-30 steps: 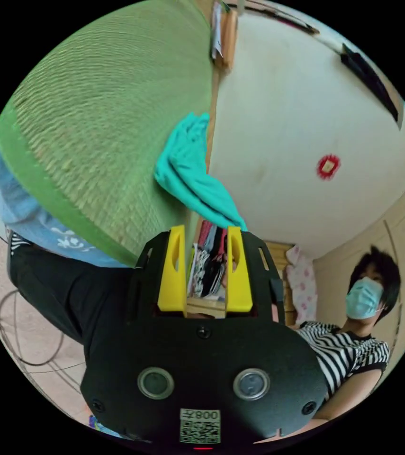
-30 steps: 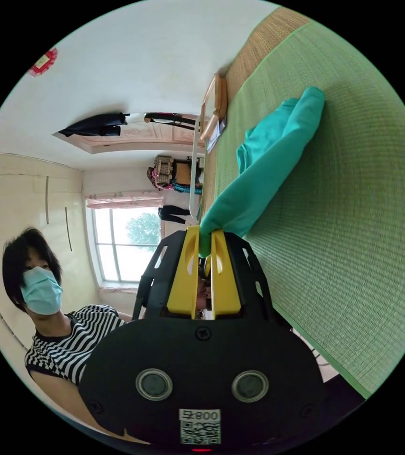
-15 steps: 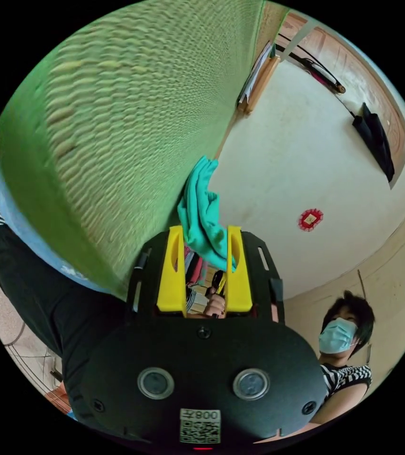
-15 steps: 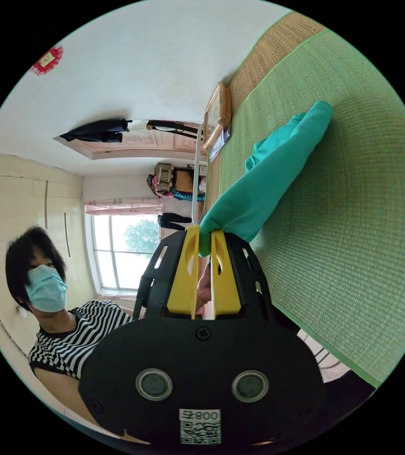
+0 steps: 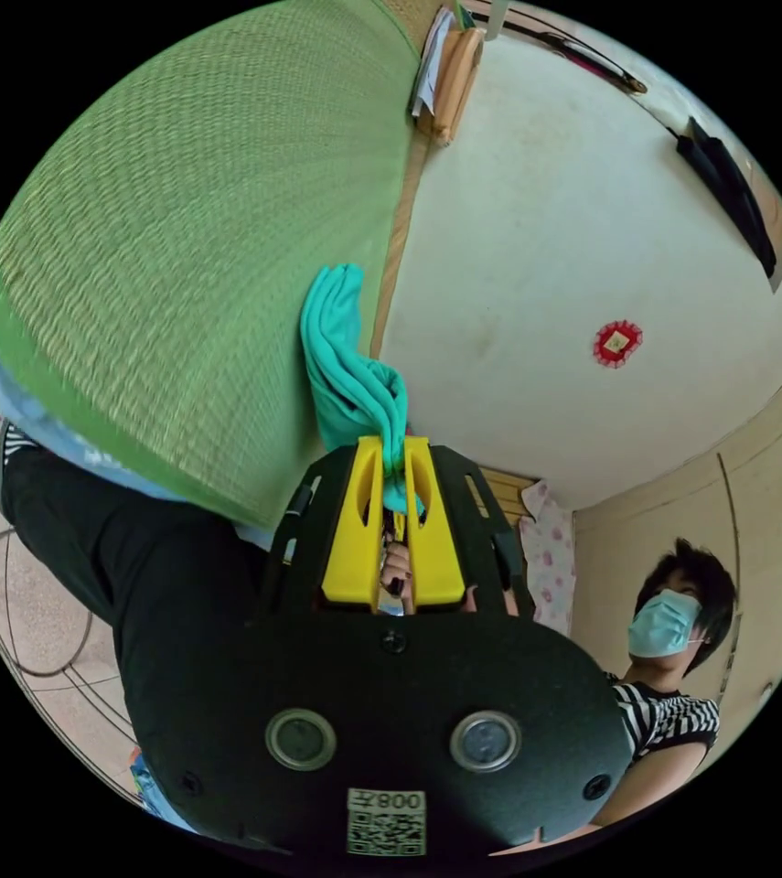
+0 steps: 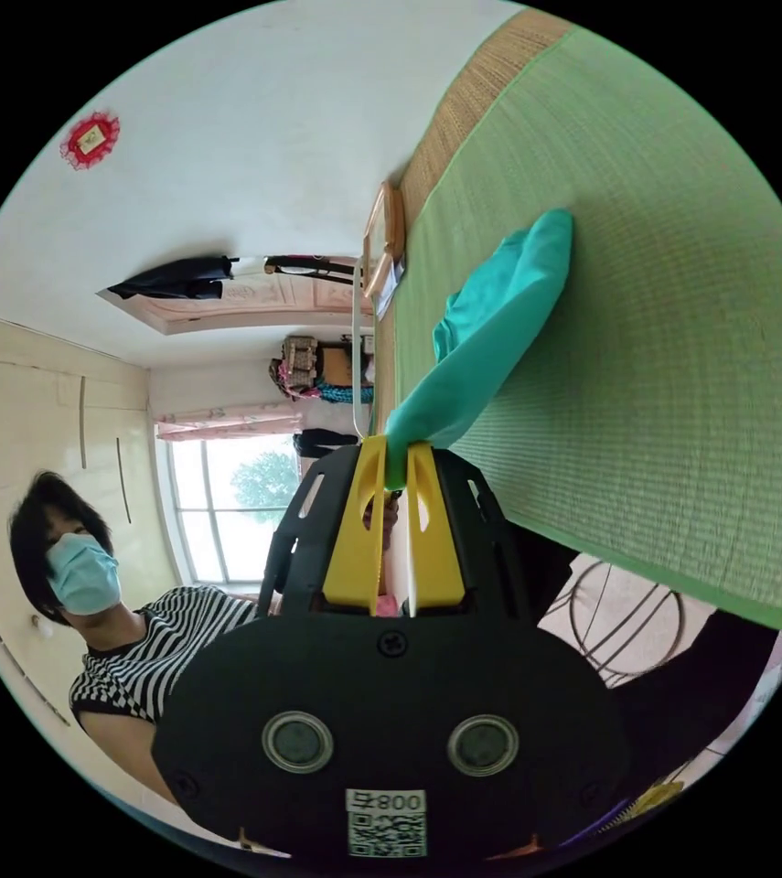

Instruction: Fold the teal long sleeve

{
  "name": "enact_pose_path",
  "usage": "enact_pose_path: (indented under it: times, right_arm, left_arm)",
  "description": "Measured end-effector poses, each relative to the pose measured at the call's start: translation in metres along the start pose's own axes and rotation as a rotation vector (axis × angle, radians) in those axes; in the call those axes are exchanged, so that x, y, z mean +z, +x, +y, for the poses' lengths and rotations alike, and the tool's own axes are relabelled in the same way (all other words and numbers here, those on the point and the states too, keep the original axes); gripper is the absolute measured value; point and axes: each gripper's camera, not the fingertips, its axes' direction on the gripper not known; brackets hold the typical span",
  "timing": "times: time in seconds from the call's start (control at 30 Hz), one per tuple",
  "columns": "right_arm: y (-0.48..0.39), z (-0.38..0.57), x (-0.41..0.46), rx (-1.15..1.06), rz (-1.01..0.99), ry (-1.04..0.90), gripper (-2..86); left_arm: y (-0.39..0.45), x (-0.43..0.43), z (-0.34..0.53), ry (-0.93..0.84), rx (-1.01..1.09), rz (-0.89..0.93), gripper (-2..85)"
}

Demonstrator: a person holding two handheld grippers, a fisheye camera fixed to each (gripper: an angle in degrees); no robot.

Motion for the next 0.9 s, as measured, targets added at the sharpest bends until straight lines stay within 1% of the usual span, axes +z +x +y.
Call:
enact_pose_path:
  times: [0.27, 0.43, 0.7, 0.83, 0.9]
  right_arm:
    - [-0.042, 0.123, -0.024, 0.055, 0.015, -0.034, 1.8]
    - [-0.071, 0.195, -0.044, 0.072, -0.007, -0.004, 1.9]
    - [-0.144, 0.28, -0.063, 0.036, -0.042, 0.025, 1.8]
    - [-0.195, 0.314, -0.07, 0.001, -0.065, 0.049, 1.8]
    - [-0.22, 0.325, -0.077, -0.019, -0.072, 0.062, 1.7]
  left_arm:
    - [-0.046, 0.042, 0.063, -0.082, -0.017, -0.018, 3.6]
    - [-0.077, 0.079, 0.093, -0.144, -0.021, -0.065, 3.6]
    - [-0.11, 0.139, 0.118, -0.224, 0.074, -0.153, 3.4]
    - [-0.127, 0.166, 0.122, -0.232, 0.086, -0.142, 3.3]
    - [-0.139, 0.19, 0.119, -0.233, 0.066, -0.087, 3.3]
